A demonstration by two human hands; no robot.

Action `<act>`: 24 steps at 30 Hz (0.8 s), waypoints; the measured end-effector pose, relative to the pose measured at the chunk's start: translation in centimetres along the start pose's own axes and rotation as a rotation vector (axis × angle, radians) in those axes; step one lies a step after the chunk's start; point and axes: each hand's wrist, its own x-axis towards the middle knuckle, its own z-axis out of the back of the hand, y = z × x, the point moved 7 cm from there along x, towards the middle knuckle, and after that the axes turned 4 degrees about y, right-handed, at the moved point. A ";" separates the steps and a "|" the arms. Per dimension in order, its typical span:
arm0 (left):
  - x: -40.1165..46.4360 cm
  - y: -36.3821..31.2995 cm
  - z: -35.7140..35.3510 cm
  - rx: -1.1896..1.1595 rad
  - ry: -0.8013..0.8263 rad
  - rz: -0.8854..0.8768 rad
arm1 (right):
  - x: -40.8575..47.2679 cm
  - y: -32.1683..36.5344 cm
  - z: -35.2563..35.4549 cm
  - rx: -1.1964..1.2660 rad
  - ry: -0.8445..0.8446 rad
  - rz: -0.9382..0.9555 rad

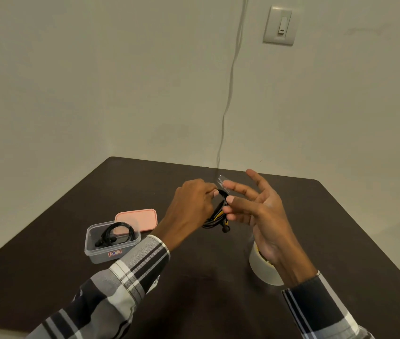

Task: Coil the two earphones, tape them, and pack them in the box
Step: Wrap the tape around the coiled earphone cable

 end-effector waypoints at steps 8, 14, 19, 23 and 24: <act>-0.1 0.2 0.2 -0.019 -0.011 0.001 | 0.1 0.1 0.1 -0.072 -0.058 0.036; -0.2 0.6 -0.5 -0.014 0.022 0.031 | 0.0 0.4 0.1 -0.064 -0.117 0.114; -0.2 0.4 -0.6 -0.016 0.035 0.028 | 0.3 0.2 0.4 0.042 -0.144 0.119; -0.1 0.4 -0.7 -0.010 0.050 0.026 | 0.2 0.0 0.4 0.131 -0.130 0.098; -0.1 0.4 -0.8 -0.015 0.054 0.027 | 0.2 -0.1 0.4 0.152 -0.127 0.095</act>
